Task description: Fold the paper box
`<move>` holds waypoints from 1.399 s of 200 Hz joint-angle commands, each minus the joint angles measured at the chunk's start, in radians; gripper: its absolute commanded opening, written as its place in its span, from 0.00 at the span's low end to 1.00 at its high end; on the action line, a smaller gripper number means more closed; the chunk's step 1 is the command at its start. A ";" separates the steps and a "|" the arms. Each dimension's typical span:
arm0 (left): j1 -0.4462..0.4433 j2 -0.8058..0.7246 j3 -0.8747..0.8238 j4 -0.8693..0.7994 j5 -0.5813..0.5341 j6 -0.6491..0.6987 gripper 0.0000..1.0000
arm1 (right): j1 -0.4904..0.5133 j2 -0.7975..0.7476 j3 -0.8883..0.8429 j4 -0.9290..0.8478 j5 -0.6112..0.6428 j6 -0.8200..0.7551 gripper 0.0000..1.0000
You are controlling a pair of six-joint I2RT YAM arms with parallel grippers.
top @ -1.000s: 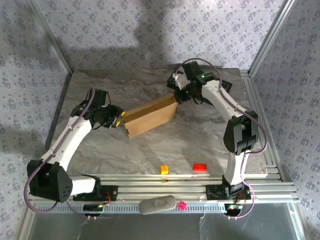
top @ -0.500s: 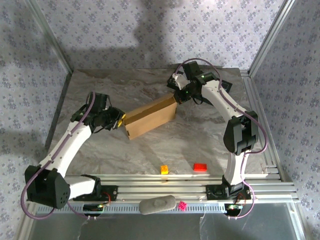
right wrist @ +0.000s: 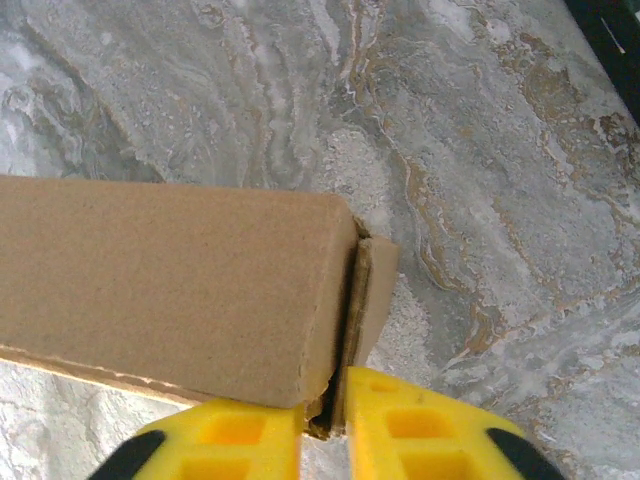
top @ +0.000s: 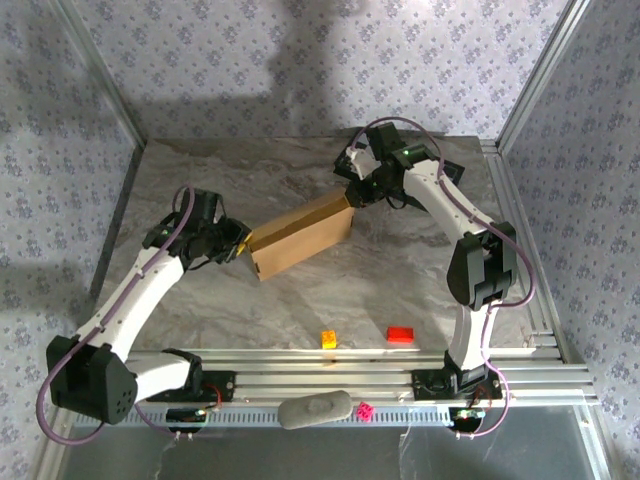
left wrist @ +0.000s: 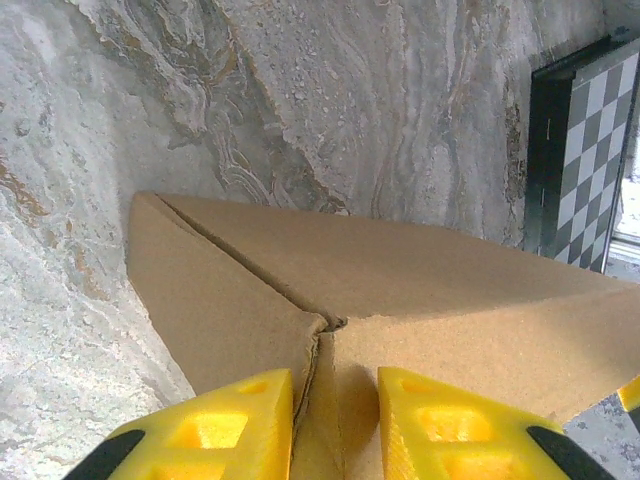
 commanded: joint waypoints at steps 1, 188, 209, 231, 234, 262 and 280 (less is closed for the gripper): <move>-0.013 0.000 -0.030 -0.081 -0.035 0.011 0.26 | -0.010 -0.048 0.032 -0.044 -0.030 0.021 0.26; -0.029 0.005 -0.031 -0.081 -0.058 0.035 0.16 | -0.095 -0.079 -0.095 0.145 -0.280 0.664 0.46; -0.030 0.004 -0.030 -0.081 -0.059 0.036 0.16 | -0.102 -0.057 -0.111 0.150 -0.308 0.671 0.47; -0.031 0.005 -0.030 -0.081 -0.059 0.038 0.16 | -0.093 -0.041 -0.126 0.149 -0.309 0.661 0.46; -0.031 0.005 -0.030 -0.081 -0.061 0.038 0.16 | -0.092 -0.040 -0.130 0.152 -0.309 0.661 0.46; -0.033 0.008 -0.030 -0.083 -0.061 0.041 0.16 | -0.095 -0.028 -0.183 0.176 -0.306 0.666 0.41; -0.033 0.007 -0.030 -0.091 -0.065 0.049 0.16 | -0.099 -0.020 -0.200 0.185 -0.294 0.660 0.38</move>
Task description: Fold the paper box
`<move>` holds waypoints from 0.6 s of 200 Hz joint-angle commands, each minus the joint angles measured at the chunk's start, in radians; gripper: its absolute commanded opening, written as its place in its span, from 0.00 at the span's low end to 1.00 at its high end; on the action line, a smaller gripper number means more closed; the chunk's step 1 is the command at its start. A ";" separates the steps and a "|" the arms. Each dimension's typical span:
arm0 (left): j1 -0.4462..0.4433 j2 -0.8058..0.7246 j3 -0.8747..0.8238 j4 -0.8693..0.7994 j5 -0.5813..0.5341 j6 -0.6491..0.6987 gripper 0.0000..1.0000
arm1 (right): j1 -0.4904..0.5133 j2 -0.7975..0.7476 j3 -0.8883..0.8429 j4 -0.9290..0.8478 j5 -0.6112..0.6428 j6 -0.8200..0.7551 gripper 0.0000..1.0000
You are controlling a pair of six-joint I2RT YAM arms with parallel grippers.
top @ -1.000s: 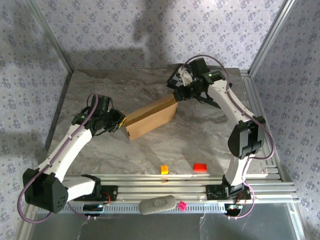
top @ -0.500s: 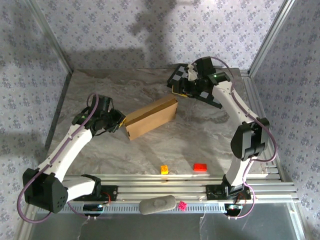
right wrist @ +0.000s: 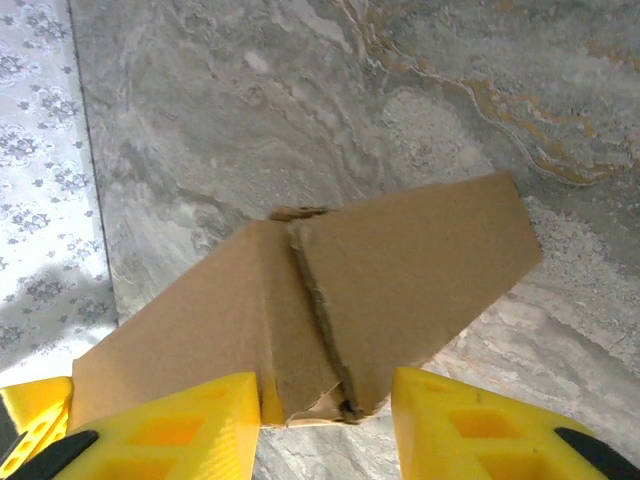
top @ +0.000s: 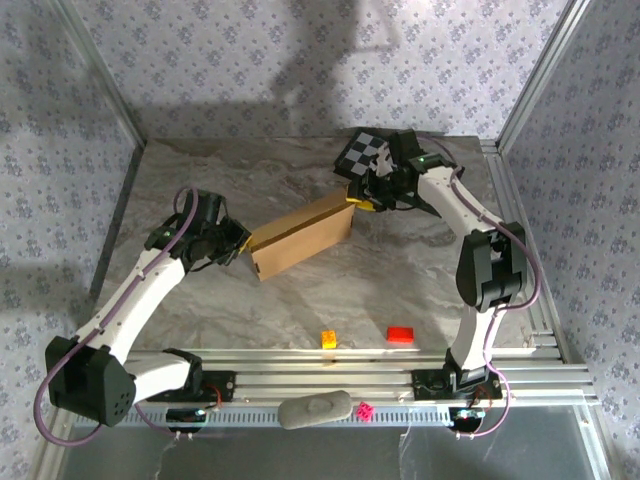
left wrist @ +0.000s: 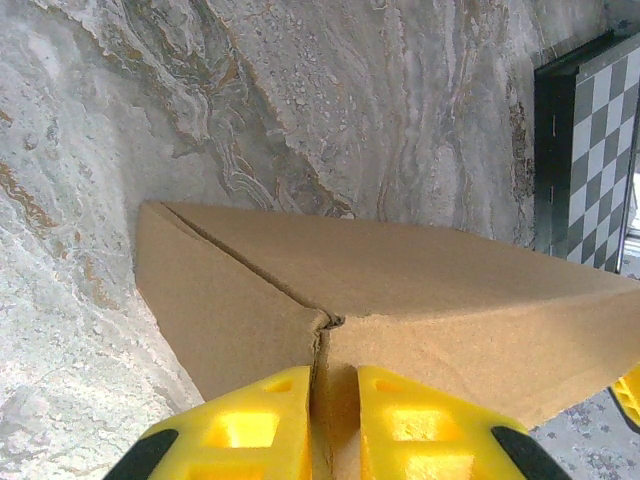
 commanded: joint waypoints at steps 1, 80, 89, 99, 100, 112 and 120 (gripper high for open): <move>-0.009 0.011 -0.025 -0.093 -0.024 0.025 0.16 | -0.002 0.018 -0.028 0.009 0.000 0.001 0.38; -0.017 -0.004 -0.033 -0.137 -0.019 0.132 0.00 | -0.003 0.033 -0.042 -0.015 0.030 -0.029 0.31; -0.016 -0.008 -0.039 -0.143 -0.019 0.138 0.00 | -0.003 0.032 -0.041 -0.016 0.032 -0.030 0.31; -0.017 -0.015 -0.045 -0.148 -0.018 0.143 0.00 | -0.003 0.032 -0.039 -0.017 0.035 -0.031 0.30; -0.017 -0.015 -0.045 -0.148 -0.018 0.144 0.00 | -0.003 0.032 -0.039 -0.017 0.035 -0.030 0.30; -0.018 -0.020 -0.052 -0.155 -0.019 0.149 0.00 | -0.003 0.031 -0.038 -0.021 0.040 -0.032 0.30; -0.017 -0.023 -0.053 -0.158 -0.018 0.156 0.00 | -0.003 0.030 -0.038 -0.022 0.042 -0.034 0.30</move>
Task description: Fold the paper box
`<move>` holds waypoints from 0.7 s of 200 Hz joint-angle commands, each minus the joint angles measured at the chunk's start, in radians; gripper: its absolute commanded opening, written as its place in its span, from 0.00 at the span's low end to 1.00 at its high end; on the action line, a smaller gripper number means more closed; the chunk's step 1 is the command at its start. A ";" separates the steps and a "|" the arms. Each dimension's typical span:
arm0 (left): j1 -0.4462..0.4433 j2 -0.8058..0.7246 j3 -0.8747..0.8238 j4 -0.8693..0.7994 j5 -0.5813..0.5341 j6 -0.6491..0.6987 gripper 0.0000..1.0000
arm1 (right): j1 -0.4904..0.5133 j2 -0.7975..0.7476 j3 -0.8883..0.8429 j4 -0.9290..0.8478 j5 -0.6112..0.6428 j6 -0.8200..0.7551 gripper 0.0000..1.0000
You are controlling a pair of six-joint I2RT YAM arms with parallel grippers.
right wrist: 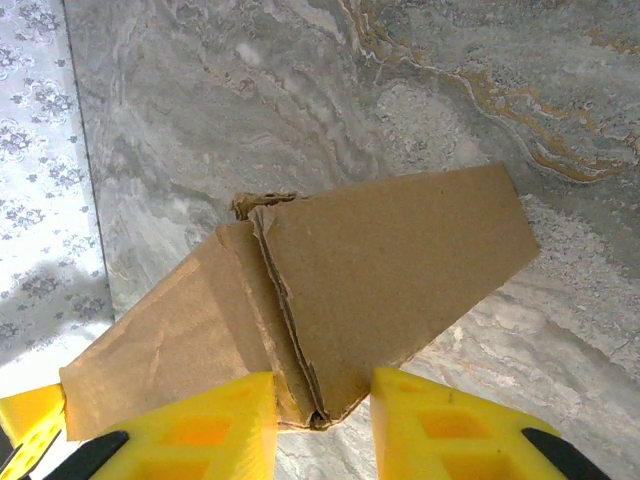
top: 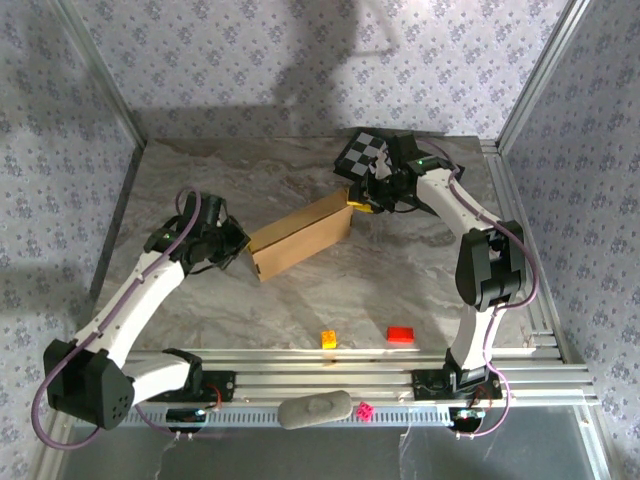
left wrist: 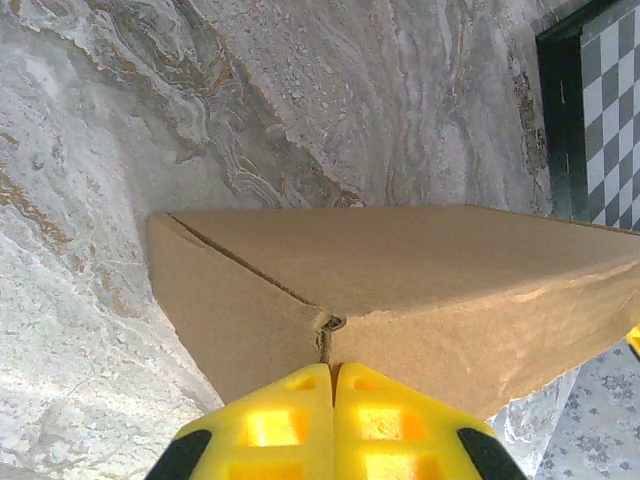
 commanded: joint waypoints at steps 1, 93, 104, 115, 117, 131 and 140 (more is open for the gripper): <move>-0.008 -0.004 -0.040 -0.148 -0.016 0.047 0.00 | -0.002 0.024 -0.016 -0.045 0.048 -0.022 0.30; -0.140 0.085 0.045 -0.100 0.015 0.186 0.11 | -0.069 -0.032 -0.136 -0.017 0.065 -0.085 0.26; -0.181 0.099 0.041 -0.095 -0.003 0.181 0.11 | -0.087 -0.053 -0.179 0.004 0.060 -0.087 0.26; -0.217 0.108 0.027 -0.084 -0.024 0.167 0.11 | -0.100 -0.063 -0.208 0.010 0.057 -0.096 0.26; -0.224 0.110 0.024 -0.080 -0.027 0.164 0.11 | -0.102 -0.065 -0.214 0.010 0.056 -0.098 0.26; -0.262 0.124 0.005 -0.064 -0.051 0.146 0.11 | -0.111 -0.071 -0.253 0.019 0.054 -0.106 0.26; -0.286 0.133 -0.003 -0.059 -0.066 0.138 0.11 | -0.114 -0.077 -0.278 0.026 0.053 -0.108 0.26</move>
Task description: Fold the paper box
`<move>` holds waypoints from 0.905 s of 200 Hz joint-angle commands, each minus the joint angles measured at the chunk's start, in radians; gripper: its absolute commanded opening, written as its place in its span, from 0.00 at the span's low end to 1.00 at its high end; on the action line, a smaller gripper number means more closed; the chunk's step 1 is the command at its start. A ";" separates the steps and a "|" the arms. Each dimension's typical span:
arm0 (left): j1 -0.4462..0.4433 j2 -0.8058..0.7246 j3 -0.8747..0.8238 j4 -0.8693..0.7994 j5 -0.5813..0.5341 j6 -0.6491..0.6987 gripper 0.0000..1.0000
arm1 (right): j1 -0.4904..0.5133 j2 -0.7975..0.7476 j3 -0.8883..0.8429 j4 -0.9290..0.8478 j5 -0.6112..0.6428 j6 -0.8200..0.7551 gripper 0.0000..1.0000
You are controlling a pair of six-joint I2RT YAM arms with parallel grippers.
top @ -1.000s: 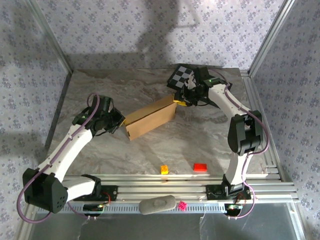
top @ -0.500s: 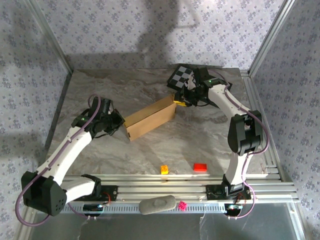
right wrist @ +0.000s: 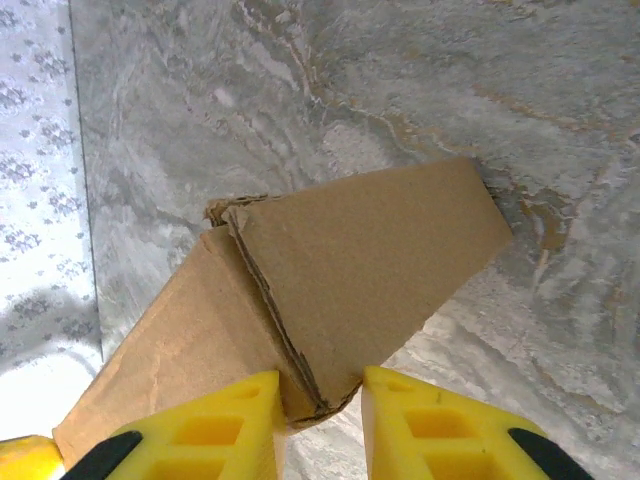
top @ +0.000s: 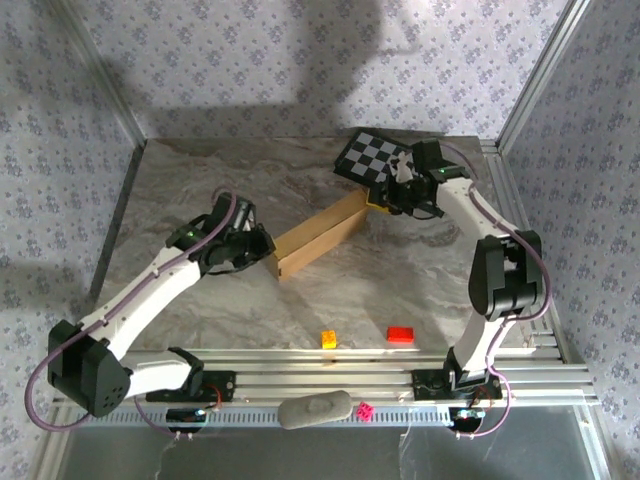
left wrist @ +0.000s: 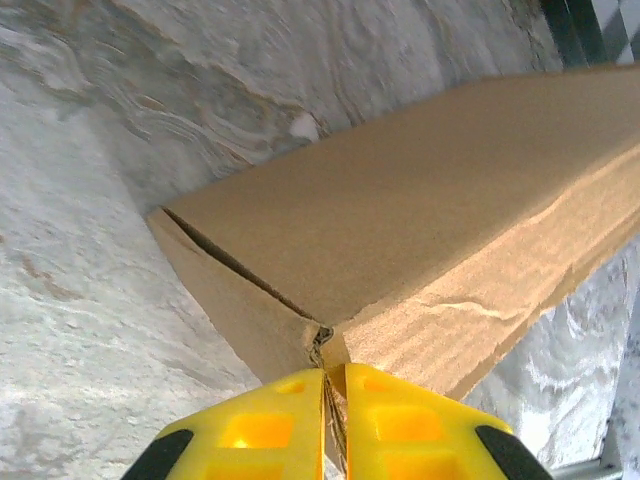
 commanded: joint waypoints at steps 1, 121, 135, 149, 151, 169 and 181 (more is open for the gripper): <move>-0.063 0.061 -0.059 -0.058 -0.039 -0.008 0.11 | -0.001 0.031 -0.100 -0.078 0.072 -0.036 0.26; -0.172 0.121 0.020 -0.100 -0.177 -0.031 0.28 | -0.015 0.022 -0.155 -0.006 0.100 0.011 0.33; -0.169 0.090 0.053 -0.133 -0.215 -0.032 0.34 | -0.022 -0.028 -0.163 0.015 0.147 0.012 0.34; -0.149 0.042 0.080 -0.157 -0.254 -0.029 0.41 | -0.024 -0.112 -0.166 0.029 0.246 -0.007 0.40; -0.144 0.034 0.084 -0.159 -0.258 -0.028 0.42 | -0.024 -0.125 -0.167 0.029 0.262 -0.012 0.41; -0.095 -0.043 0.096 -0.167 -0.297 -0.008 0.79 | -0.023 -0.227 -0.156 0.029 0.400 -0.050 0.99; -0.051 -0.095 0.090 -0.165 -0.325 0.025 1.00 | -0.027 -0.287 -0.156 0.032 0.471 -0.090 0.99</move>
